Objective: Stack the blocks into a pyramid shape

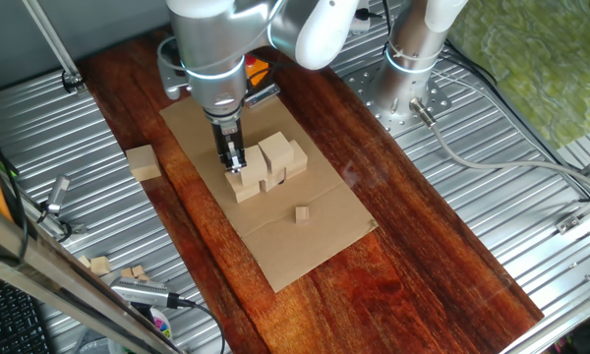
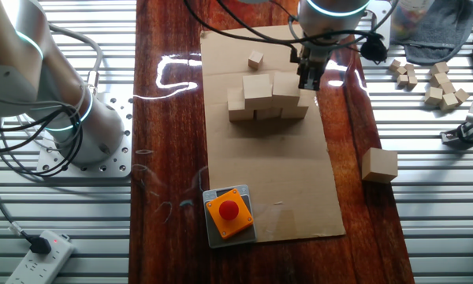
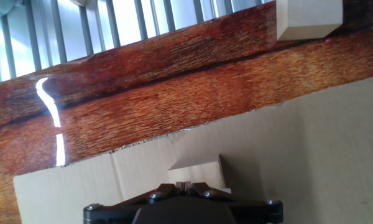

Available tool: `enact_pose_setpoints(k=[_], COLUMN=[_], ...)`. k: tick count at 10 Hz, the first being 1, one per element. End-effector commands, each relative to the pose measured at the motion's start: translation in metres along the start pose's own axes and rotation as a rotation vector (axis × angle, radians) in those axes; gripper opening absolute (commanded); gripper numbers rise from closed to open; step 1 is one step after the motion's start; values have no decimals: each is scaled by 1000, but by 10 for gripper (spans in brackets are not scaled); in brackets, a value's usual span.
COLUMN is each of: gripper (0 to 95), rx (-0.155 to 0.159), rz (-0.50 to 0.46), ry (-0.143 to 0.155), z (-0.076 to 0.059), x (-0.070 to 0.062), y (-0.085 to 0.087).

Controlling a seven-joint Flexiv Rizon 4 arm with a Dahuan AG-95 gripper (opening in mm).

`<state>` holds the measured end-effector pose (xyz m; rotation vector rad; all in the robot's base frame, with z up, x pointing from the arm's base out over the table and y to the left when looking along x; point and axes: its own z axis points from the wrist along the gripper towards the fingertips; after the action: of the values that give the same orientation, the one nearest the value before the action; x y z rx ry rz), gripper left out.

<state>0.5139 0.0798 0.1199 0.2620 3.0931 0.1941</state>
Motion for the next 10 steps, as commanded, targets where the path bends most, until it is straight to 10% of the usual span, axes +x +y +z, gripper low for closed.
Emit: enact_pose_setpoints(k=[1,10], gripper=[0,0], rx=[0,-5], rz=[5,26], ry=[-2,-4], z=[1,3], x=[1,5], y=[1,7])
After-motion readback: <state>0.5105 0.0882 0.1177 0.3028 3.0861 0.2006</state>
